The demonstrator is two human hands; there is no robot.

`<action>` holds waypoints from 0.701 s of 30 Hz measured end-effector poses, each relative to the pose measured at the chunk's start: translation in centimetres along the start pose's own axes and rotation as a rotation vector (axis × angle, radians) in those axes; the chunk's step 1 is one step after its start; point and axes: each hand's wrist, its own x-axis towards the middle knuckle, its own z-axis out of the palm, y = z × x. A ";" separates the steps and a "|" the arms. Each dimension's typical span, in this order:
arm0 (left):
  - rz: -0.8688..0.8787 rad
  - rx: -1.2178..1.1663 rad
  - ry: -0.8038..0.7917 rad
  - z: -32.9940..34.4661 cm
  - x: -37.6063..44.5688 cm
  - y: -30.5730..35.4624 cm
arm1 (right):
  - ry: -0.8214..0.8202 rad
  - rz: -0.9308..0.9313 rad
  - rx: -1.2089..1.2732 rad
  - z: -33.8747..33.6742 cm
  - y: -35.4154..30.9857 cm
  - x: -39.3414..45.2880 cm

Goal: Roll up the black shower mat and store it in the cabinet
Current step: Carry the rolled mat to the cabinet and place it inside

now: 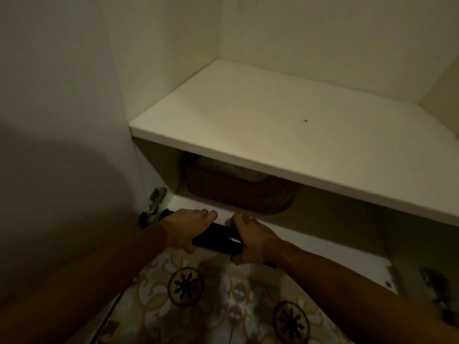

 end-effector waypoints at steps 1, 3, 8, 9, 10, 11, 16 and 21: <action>-0.006 -0.019 -0.002 0.2 0.0 0.1 | 0.001 0.001 0.020 0.2 0.2 0.1; 0.001 -0.024 -0.005 0.8 0.0 0.1 | -0.009 -0.007 0.043 0.5 0.4 0.2; 0.041 0.023 0.059 1.0 0.4 -0.5 | -0.040 -0.016 0.107 0.3 0.9 0.6; 0.058 0.072 0.091 1.0 0.4 -0.7 | -0.043 -0.009 0.120 0.2 1.0 0.7; 0.072 0.123 0.129 1.0 0.5 -0.9 | -0.035 -0.002 0.114 0.1 1.2 0.8; 0.076 0.160 0.163 1.0 0.6 -1.1 | -0.010 0.001 0.085 0.0 1.3 0.8; 0.016 0.144 0.224 1.0 0.7 -0.8 | 0.145 -0.050 -0.150 0.2 2.1 0.0; -0.111 0.030 0.299 1.8 0.7 0.1 | 0.196 0.018 -0.120 -0.5 2.7 -0.6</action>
